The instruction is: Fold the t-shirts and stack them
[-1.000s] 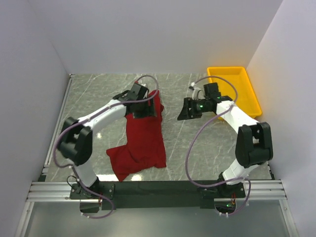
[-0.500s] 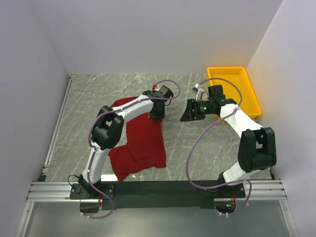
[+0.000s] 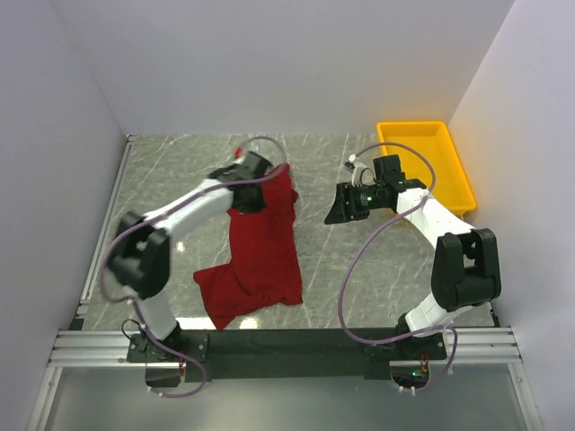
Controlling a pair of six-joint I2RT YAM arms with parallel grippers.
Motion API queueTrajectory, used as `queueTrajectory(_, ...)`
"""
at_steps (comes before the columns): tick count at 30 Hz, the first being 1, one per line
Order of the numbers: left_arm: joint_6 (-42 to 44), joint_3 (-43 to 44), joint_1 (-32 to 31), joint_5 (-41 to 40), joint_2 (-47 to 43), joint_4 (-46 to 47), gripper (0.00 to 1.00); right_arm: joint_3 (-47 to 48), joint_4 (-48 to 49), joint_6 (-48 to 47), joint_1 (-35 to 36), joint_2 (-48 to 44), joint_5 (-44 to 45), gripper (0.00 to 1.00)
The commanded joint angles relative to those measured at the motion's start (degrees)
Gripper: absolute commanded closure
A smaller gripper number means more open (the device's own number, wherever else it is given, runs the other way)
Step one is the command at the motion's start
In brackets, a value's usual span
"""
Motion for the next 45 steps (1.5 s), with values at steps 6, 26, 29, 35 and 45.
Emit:
queueTrajectory(6,-0.86,-13.75,9.74,16.65,-16.77,12.7,0.72,5.29,-1.09,-1.73,5.12,4.22,-1.72,0.3)
queueTrajectory(26,-4.46,22.02,-7.67,-6.63,21.81,-14.36,0.38,0.1,0.14,-3.4,-3.58,-4.65,1.0,0.26)
queueTrajectory(29,-3.93,21.33,-7.76,-8.12,22.17,-14.28,0.7,-0.42,0.58,-3.13,-3.76,-4.92,0.83,0.26)
queueTrajectory(35,-3.32,16.94,-7.67,-9.01,13.92,-10.15,1.0,0.01,-0.38,-4.1,-3.67,-4.57,0.22,0.26)
queueTrajectory(45,-6.65,-28.12,7.17,21.37,-26.47,20.68,1.0,1.15,-3.63,-9.29,3.87,-1.14,-6.64,0.26)
